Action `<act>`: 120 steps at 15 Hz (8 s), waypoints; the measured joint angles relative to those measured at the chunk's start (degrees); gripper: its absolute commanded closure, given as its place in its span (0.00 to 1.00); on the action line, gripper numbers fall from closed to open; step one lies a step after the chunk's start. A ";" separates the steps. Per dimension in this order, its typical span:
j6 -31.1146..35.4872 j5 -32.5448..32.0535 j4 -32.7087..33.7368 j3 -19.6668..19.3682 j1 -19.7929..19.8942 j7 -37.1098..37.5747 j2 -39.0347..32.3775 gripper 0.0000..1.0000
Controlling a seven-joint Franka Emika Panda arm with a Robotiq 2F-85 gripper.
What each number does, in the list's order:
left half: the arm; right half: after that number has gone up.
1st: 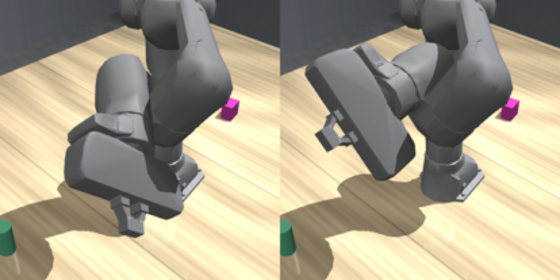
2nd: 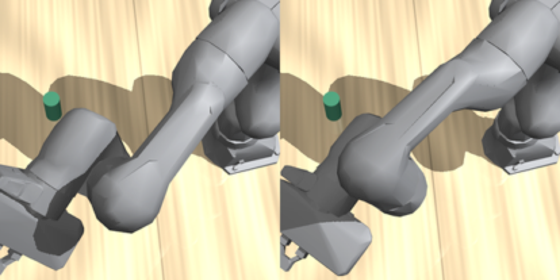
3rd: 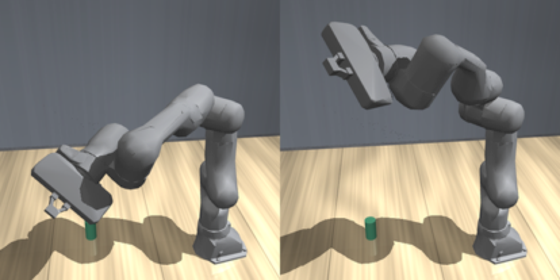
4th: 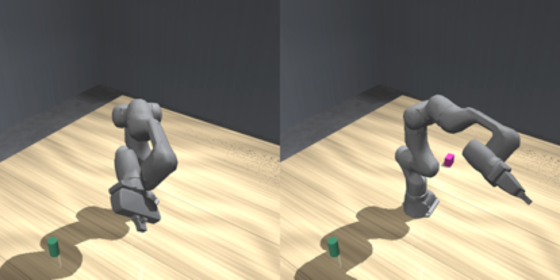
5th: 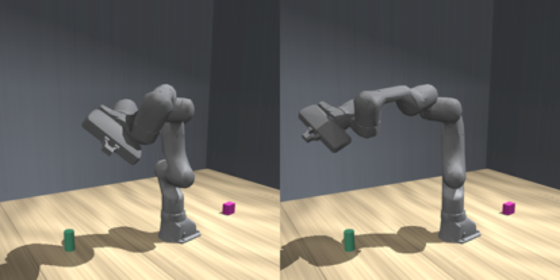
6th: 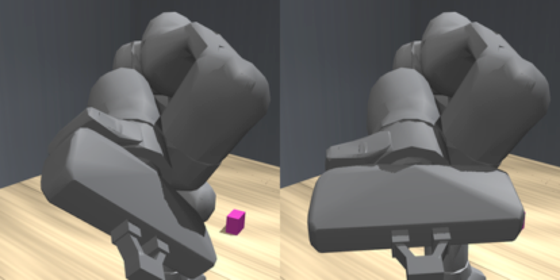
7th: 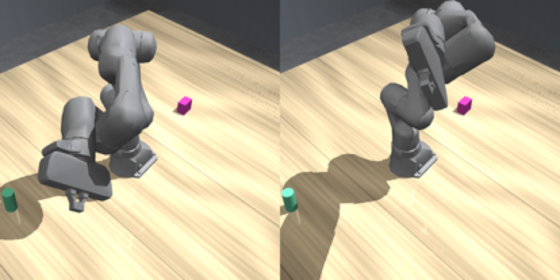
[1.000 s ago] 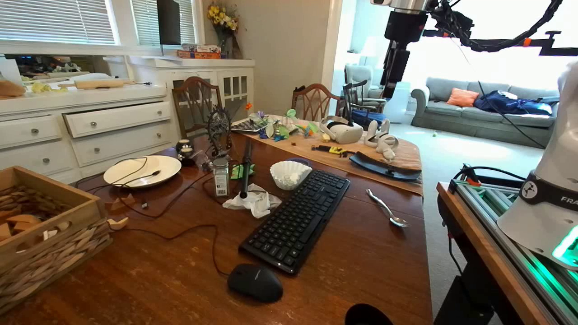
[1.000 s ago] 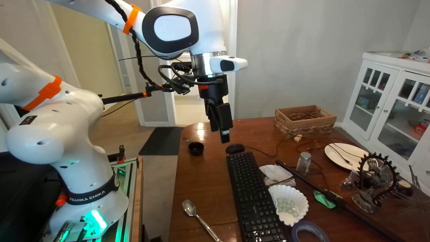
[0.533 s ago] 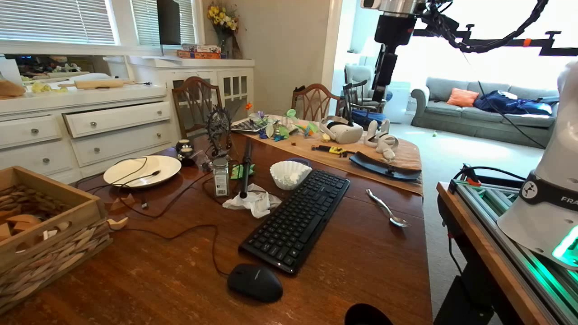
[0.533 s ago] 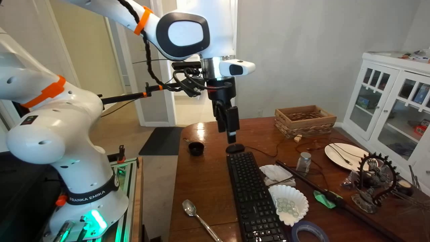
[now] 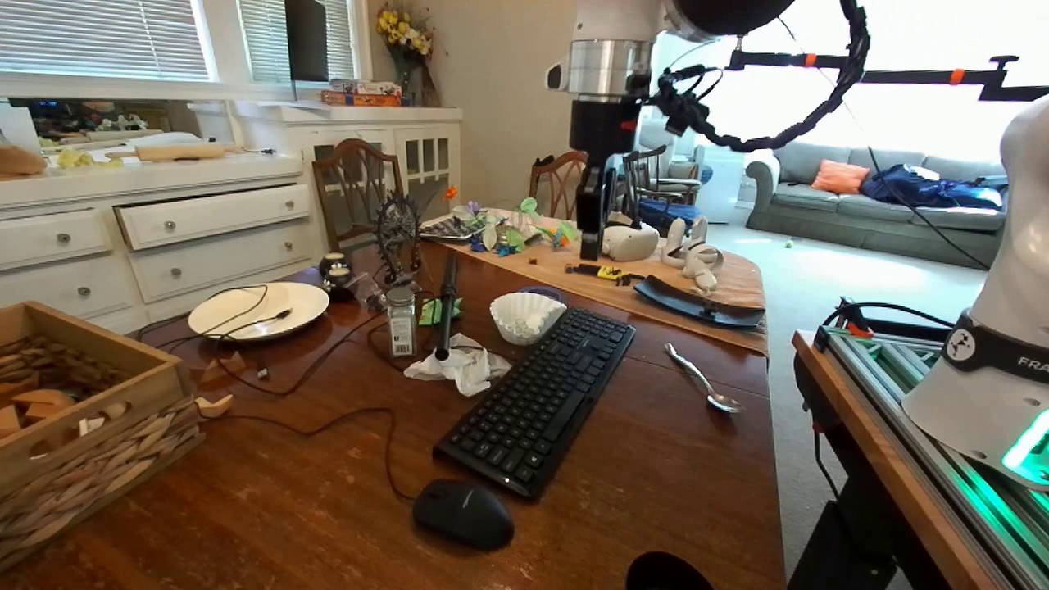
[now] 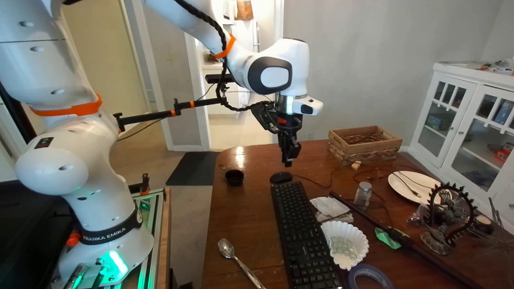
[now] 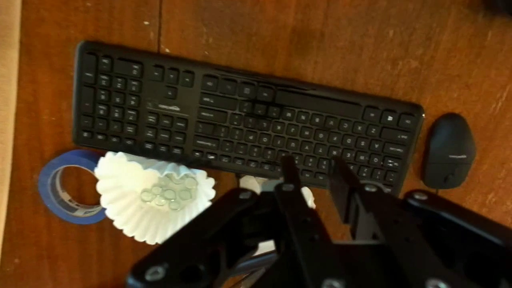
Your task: Right click the mouse.
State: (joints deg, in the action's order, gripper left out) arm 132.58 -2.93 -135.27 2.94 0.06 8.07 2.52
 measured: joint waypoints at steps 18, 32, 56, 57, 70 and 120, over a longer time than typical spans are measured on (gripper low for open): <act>-10.41 2.17 32.89 2.25 -9.36 13.29 -34.40 0.99; -3.36 2.24 33.25 2.37 -11.03 12.08 -38.59 1.00; 6.86 1.92 35.29 1.04 -14.61 8.32 -44.85 1.00; 6.86 1.92 35.32 1.04 -14.61 8.15 -44.98 1.00; 6.86 1.72 37.71 0.92 -15.22 5.51 -46.41 1.00; -0.46 -1.47 12.18 -0.96 -18.52 14.57 -14.96 0.00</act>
State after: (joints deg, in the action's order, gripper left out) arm 132.12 -4.40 -123.10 1.98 -18.46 22.64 -12.44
